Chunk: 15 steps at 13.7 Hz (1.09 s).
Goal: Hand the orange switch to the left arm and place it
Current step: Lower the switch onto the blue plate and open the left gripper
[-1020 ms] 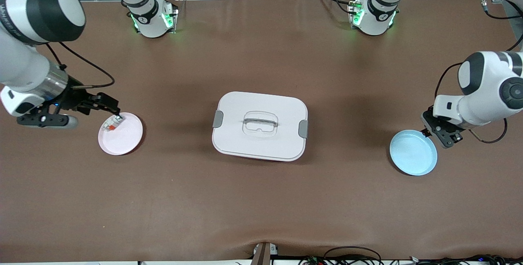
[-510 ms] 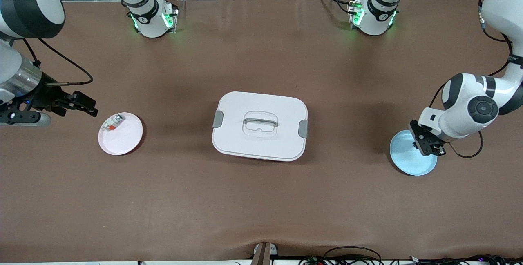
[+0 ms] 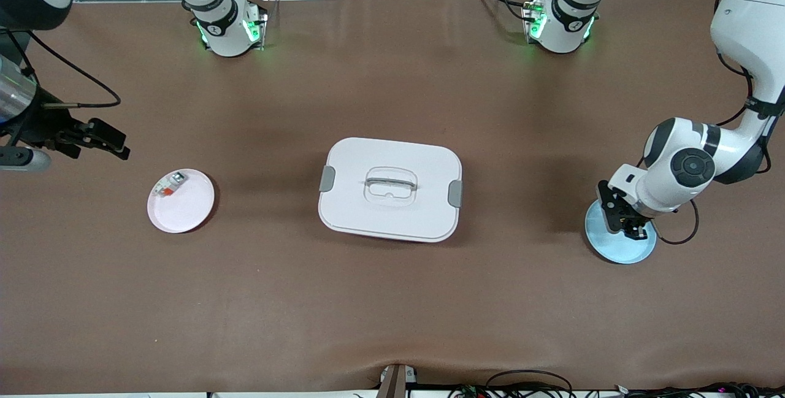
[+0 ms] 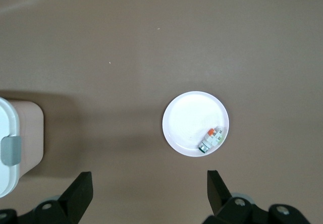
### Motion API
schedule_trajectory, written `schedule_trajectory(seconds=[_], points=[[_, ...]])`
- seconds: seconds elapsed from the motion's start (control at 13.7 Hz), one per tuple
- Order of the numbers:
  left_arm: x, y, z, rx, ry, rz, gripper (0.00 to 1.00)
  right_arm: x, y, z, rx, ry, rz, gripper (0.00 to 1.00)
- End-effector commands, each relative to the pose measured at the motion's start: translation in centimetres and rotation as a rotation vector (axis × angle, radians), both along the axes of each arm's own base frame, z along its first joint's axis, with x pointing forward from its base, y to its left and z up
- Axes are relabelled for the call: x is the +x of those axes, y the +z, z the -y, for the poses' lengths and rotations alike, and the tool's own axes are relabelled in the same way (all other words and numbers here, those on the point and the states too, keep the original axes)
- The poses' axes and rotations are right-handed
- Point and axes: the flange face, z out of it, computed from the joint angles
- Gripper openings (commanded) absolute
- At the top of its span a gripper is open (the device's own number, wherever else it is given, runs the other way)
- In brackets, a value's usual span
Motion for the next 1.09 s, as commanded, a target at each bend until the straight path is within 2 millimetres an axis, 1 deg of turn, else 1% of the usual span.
schedule_trajectory(seconds=[0.0,0.07,0.29,0.36,0.44,0.51,0.58,0.66,0.73,0.8,0.87,0.95,1.02], points=[[0.6,-0.6,-0.2,-0.004,-0.032,0.011,0.00,-0.3,2.3,0.5,-0.017,-0.010,0.010,1.00],[0.6,-0.9,-0.4,-0.005,-0.030,0.008,0.00,-0.3,2.3,0.6,-0.017,-0.013,0.007,1.00],[1.0,-0.6,-0.7,0.014,-0.044,0.023,0.00,-0.2,2.7,0.8,-0.019,-0.007,0.015,1.00],[1.0,-1.0,-0.8,0.013,-0.046,0.018,0.00,-0.1,3.3,1.0,-0.020,-0.009,0.028,1.00],[1.1,-1.0,-0.9,0.014,-0.045,0.022,0.00,-0.1,3.9,0.9,-0.020,-0.006,0.039,1.00],[1.1,-1.0,-0.9,0.015,-0.045,0.022,0.00,0.0,3.8,0.9,-0.019,-0.006,0.038,1.00],[0.9,-1.1,-1.2,0.014,-0.032,0.019,0.11,0.0,3.9,1.0,-0.019,-0.006,0.039,1.00],[1.0,-1.0,-1.4,0.016,-0.028,0.020,0.28,0.0,3.9,1.0,-0.019,-0.004,0.039,1.00],[1.0,-1.0,-1.5,0.016,-0.023,0.020,0.65,0.0,3.9,1.0,-0.019,-0.004,0.039,1.00],[1.1,-0.9,-2.0,0.017,-0.014,0.024,1.00,0.0,3.9,0.8,-0.023,-0.001,0.039,1.00],[1.3,-0.3,-1.9,0.013,0.008,0.032,1.00,-0.1,3.9,0.7,-0.061,0.007,0.035,1.00],[1.6,0.5,-2.2,0.018,0.045,0.045,1.00,-0.1,4.3,1.0,-0.104,0.012,0.045,1.00],[1.9,1.5,-2.0,0.025,0.060,0.052,1.00,-0.1,4.5,1.0,-0.112,0.012,0.048,1.00]])
